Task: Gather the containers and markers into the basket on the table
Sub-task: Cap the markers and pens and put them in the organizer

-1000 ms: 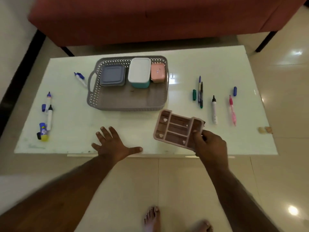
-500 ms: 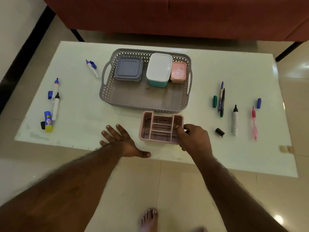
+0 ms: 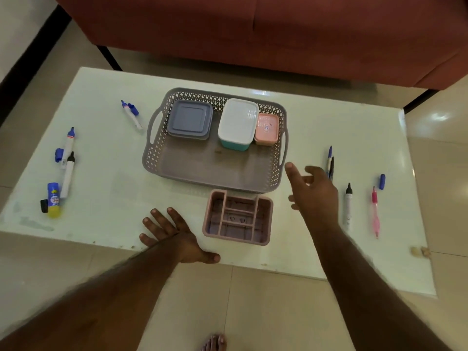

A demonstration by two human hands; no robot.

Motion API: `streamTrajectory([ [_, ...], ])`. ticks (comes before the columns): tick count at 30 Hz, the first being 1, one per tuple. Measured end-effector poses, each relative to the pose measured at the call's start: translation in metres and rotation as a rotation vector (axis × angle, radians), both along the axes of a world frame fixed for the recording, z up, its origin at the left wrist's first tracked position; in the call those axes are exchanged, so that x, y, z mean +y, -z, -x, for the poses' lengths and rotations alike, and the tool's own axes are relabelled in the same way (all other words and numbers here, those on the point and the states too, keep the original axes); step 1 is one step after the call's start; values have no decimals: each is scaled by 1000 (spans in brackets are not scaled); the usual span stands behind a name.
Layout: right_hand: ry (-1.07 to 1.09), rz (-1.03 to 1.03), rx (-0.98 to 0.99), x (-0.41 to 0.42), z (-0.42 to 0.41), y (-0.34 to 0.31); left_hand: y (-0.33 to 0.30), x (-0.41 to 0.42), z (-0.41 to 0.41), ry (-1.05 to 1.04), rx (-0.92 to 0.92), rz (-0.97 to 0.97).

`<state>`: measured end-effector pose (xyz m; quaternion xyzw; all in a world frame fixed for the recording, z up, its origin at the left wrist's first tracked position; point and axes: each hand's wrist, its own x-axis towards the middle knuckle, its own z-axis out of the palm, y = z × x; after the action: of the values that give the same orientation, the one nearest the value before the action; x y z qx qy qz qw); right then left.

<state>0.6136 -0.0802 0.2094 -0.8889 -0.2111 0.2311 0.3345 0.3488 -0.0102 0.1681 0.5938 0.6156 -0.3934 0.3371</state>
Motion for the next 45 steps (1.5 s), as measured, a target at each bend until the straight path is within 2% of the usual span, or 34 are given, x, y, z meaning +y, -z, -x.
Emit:
streamTrajectory([
  [5,-182,191,24,56,-13,-6,-5,1,-3,-4,2,15],
  [9,-223,300,82,67,-15,-2,-8,1,-3,2,-4,13],
  [32,-307,331,-10,91,-65,20,-3,0,-5,-4,22,17],
  [41,-275,312,25,95,-66,13,-6,1,-6,-9,16,26],
  [45,-215,236,122,85,-68,10,-3,1,-7,9,24,39],
])
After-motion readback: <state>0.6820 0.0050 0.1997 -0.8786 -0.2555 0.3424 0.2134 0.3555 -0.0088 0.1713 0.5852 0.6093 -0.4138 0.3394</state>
